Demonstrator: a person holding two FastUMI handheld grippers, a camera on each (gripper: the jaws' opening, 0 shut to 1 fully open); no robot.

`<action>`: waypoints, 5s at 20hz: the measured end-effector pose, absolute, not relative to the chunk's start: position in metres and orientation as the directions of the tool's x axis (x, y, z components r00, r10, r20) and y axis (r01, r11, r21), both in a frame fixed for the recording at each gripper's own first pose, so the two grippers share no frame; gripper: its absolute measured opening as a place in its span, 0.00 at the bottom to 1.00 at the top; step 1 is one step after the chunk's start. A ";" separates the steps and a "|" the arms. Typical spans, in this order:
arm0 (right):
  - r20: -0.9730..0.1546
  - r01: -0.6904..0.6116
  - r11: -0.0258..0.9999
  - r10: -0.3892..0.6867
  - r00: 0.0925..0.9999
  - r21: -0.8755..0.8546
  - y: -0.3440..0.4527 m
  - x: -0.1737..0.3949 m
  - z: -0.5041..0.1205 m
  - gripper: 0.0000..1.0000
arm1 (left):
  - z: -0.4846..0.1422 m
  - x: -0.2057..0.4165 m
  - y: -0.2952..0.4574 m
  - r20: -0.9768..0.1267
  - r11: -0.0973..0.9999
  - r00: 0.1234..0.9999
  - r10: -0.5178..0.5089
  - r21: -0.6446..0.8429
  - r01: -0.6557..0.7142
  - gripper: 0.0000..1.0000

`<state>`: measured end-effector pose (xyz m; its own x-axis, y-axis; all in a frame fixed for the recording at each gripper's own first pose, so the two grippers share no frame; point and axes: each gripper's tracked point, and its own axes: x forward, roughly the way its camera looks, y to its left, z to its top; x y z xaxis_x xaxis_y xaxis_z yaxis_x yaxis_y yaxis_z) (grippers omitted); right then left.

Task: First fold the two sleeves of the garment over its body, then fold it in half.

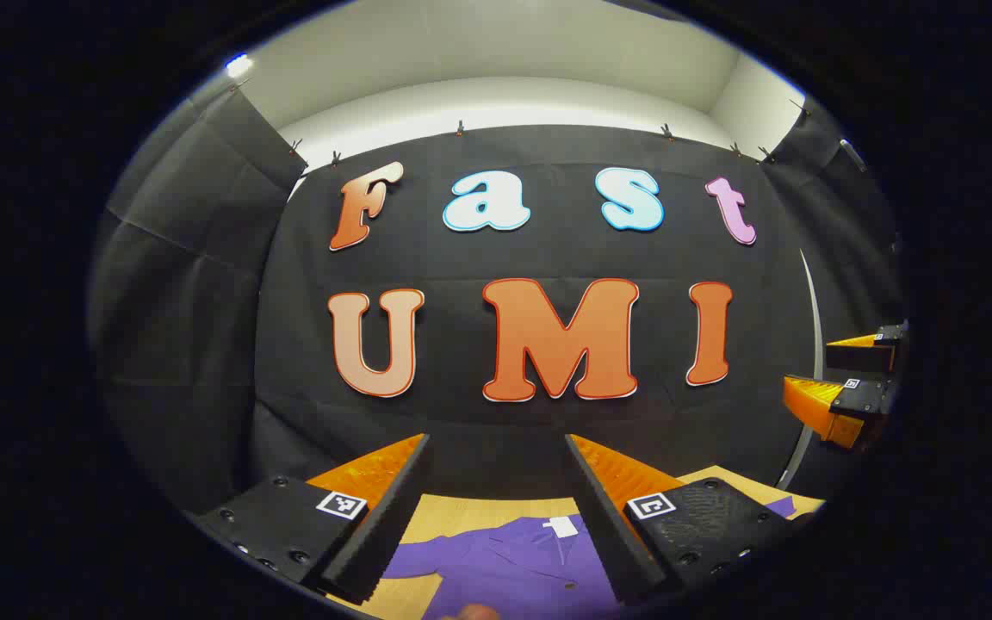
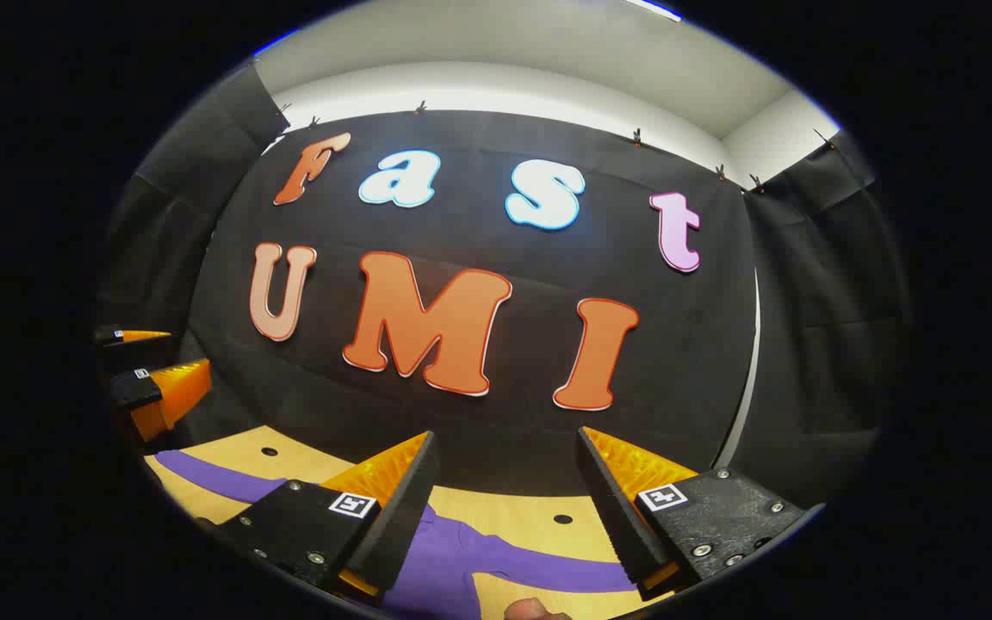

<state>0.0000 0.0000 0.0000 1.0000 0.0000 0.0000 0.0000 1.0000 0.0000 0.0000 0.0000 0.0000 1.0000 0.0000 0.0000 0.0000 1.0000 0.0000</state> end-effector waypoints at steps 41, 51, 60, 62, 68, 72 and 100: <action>-0.370 0.309 0.950 -0.301 0.879 -0.040 -0.068 -0.040 -0.085 0.95 | -0.002 0.051 0.009 0.010 0.999 1.000 -0.006 0.044 0.005 0.94; -0.630 0.377 0.925 -0.324 0.706 -0.053 -0.087 -0.077 -0.140 0.96 | -0.008 0.054 -0.016 -0.016 0.994 0.999 0.043 0.097 -0.041 0.94; -0.863 0.431 0.900 -0.171 0.476 0.059 -0.060 -0.114 -0.166 0.97 | -0.021 0.060 -0.023 -0.063 0.988 0.994 0.090 0.131 -0.082 0.96; -0.887 0.437 0.897 -0.148 0.437 0.066 -0.056 -0.118 -0.168 0.96 | -0.023 0.059 -0.024 -0.074 0.987 0.992 0.100 0.130 -0.090 0.96; -0.951 0.428 0.898 -0.034 0.306 0.106 -0.050 -0.132 -0.182 0.97 | -0.040 0.059 -0.022 -0.124 0.984 0.982 0.140 0.131 -0.124 1.00; -0.978 0.413 0.902 0.042 0.202 0.124 -0.046 -0.140 -0.194 0.97 | -0.051 0.055 -0.024 -0.156 0.980 0.975 0.157 0.149 -0.134 0.96; -0.980 0.426 0.884 0.151 0.127 0.191 -0.029 -0.127 -0.201 0.05 | -0.073 0.034 -0.014 -0.210 0.961 0.947 0.241 0.191 -0.203 0.97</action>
